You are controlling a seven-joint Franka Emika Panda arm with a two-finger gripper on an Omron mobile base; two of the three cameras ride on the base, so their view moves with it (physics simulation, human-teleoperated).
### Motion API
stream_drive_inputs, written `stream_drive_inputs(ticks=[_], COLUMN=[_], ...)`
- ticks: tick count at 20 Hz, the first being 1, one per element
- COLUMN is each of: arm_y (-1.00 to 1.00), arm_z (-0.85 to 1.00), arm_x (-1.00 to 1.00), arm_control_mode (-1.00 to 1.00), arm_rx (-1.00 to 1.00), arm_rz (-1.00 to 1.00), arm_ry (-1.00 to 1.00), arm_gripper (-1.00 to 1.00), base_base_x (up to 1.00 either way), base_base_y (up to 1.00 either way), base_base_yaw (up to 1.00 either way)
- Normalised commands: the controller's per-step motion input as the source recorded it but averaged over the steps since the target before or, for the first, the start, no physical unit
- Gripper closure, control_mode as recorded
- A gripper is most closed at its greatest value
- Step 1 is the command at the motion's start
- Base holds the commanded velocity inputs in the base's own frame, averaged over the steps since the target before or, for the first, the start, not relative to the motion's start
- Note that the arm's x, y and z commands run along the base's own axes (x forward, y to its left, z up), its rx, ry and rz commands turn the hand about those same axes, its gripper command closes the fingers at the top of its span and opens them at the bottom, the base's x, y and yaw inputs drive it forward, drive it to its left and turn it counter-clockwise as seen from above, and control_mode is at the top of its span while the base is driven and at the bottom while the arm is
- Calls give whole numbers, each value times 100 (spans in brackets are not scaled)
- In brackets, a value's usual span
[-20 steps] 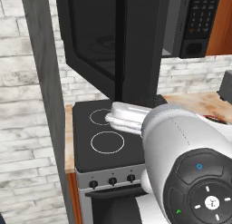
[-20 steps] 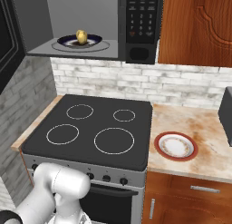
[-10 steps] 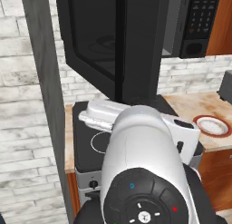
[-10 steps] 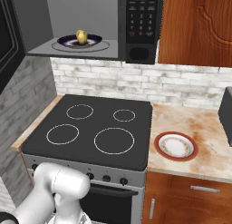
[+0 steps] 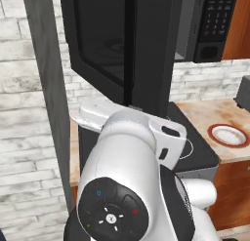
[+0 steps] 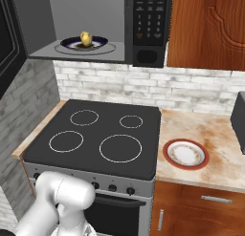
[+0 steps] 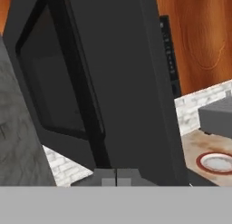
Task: Pick the potato from the counter and place it in the microwave. Then turn on the microwave.
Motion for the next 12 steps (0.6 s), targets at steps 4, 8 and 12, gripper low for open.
stream_drive_inputs(ticks=[4, 8, 12], arm_y=[0, 5, 20], arm_z=[-4, -1, 0], arm_x=[26, 27, 34], arm_control_mode=[-100, -100, -100], arm_rx=[17, 19, 16], arm_rz=[0, 0, 0], arm_ry=[-16, -16, -14], arm_gripper=[100, 100, 100], base_base_x=[0, 0, 0], base_base_y=[0, 0, 0], base_base_yaw=[0, 0, 0])
